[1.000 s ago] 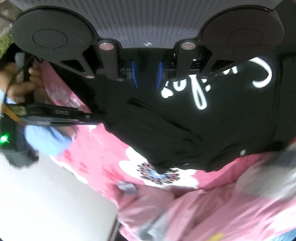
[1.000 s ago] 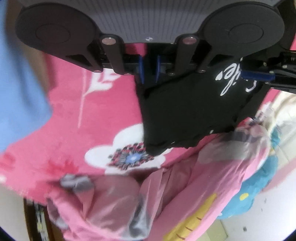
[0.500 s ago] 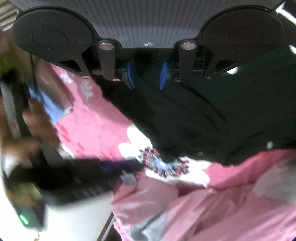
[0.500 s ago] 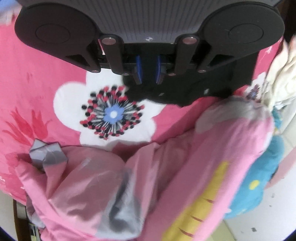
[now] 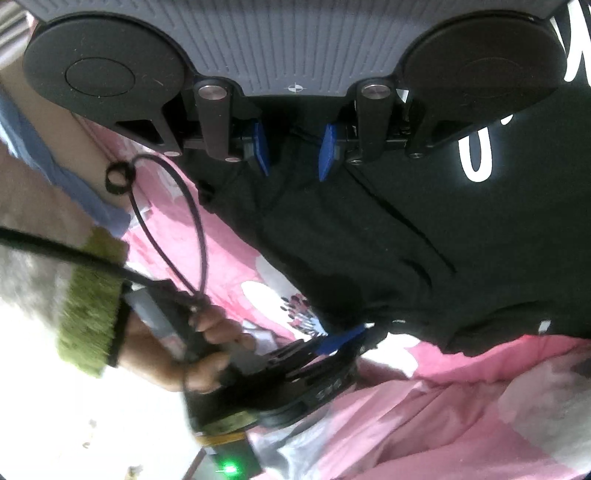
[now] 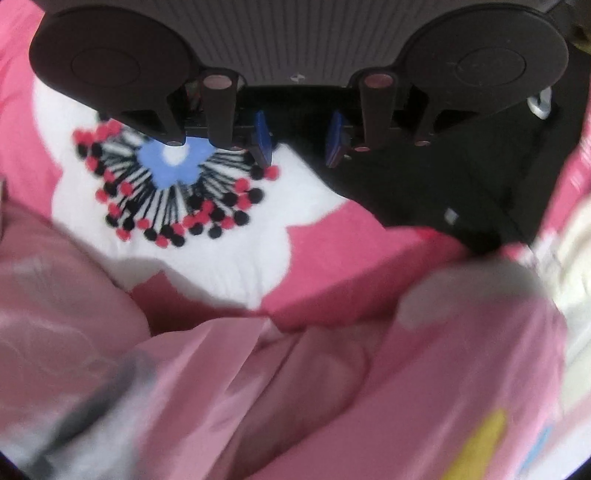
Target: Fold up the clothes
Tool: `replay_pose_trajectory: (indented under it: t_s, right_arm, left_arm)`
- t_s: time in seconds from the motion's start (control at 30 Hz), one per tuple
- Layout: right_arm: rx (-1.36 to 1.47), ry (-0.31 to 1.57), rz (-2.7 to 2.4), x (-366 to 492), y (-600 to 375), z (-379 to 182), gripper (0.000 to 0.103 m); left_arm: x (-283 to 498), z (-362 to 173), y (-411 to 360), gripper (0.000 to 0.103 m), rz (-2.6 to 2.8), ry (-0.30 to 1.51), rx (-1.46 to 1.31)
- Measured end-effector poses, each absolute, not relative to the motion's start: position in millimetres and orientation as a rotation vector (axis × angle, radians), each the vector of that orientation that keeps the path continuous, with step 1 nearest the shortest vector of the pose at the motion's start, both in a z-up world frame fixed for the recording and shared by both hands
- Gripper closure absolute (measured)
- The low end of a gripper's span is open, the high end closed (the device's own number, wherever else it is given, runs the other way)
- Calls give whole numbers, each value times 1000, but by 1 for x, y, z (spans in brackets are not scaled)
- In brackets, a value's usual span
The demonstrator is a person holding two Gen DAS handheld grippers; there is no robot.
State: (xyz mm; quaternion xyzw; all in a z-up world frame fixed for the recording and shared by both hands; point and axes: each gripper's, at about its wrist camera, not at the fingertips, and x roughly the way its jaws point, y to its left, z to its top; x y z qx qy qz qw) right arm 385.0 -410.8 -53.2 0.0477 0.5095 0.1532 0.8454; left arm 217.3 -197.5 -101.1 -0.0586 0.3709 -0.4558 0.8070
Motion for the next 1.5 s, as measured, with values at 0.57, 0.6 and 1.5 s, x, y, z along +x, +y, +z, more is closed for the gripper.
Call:
replay_pose_trajectory:
  t_s: [0.57,0.6,1.5]
  right_arm:
    - [-121,931,303,367,-384,-63,101]
    - [-106,919,291,367,-386,-66,101]
    - [488,1027,178,346,-454,-58,97]
  left_arm:
    - [226,-108,-190,74,-1014,819,-228]
    - [226,-108,-190,74,-1015,819,-230]
    - [228,-112,-191,74,-1016,819,-241]
